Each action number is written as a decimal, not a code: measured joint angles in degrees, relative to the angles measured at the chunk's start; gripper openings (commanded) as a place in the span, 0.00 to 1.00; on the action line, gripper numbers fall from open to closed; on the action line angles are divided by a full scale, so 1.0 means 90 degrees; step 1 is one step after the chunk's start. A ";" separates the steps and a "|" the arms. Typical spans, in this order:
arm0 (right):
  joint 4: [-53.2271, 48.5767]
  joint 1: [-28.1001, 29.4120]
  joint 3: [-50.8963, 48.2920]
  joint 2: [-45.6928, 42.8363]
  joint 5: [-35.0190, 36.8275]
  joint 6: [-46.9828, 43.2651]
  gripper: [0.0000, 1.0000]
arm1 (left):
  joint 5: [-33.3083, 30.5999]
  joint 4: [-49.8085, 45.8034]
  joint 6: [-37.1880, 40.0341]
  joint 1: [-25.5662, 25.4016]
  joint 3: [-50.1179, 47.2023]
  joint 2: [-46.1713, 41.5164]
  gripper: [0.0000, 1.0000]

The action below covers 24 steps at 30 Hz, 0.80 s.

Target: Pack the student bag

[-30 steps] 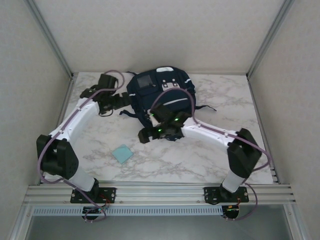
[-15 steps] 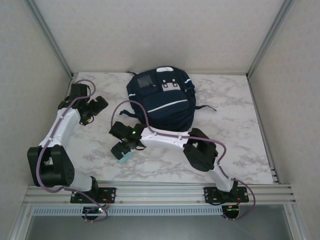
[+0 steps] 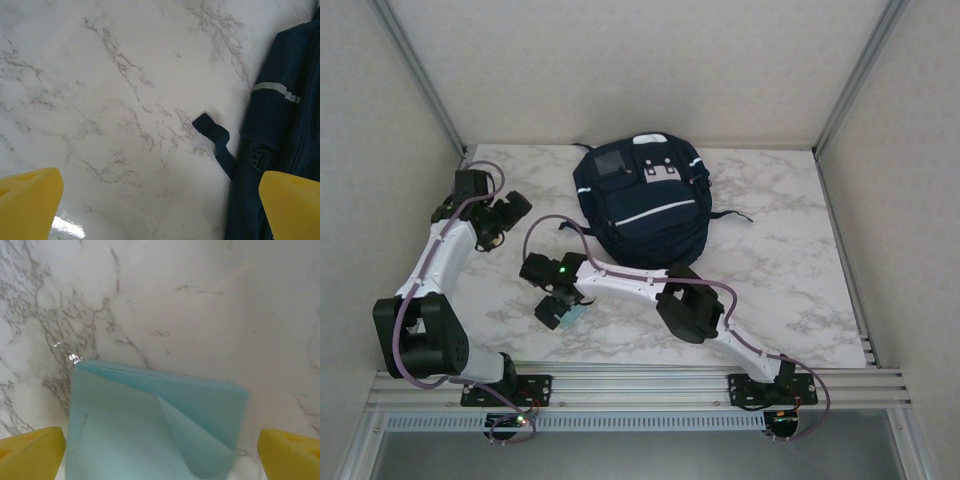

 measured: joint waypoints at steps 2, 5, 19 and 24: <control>-0.0192 0.0073 0.0238 0.0187 0.0117 0.0000 0.99 | 0.0000 0.0024 0.0000 0.0002 0.0000 0.0000 1.00; -0.0423 0.0129 0.0488 0.0316 0.0257 0.0005 0.99 | 0.0002 0.0053 0.0000 0.0002 0.0000 0.0000 1.00; -0.0316 0.0146 0.0291 0.0211 0.0294 -0.0034 0.71 | 0.0029 0.0070 0.0000 0.0015 0.0000 0.0000 1.00; -0.0027 0.0085 -0.0318 -0.0160 0.0180 -0.0012 0.69 | 0.0100 0.0090 0.0000 0.0012 0.0000 0.0000 1.00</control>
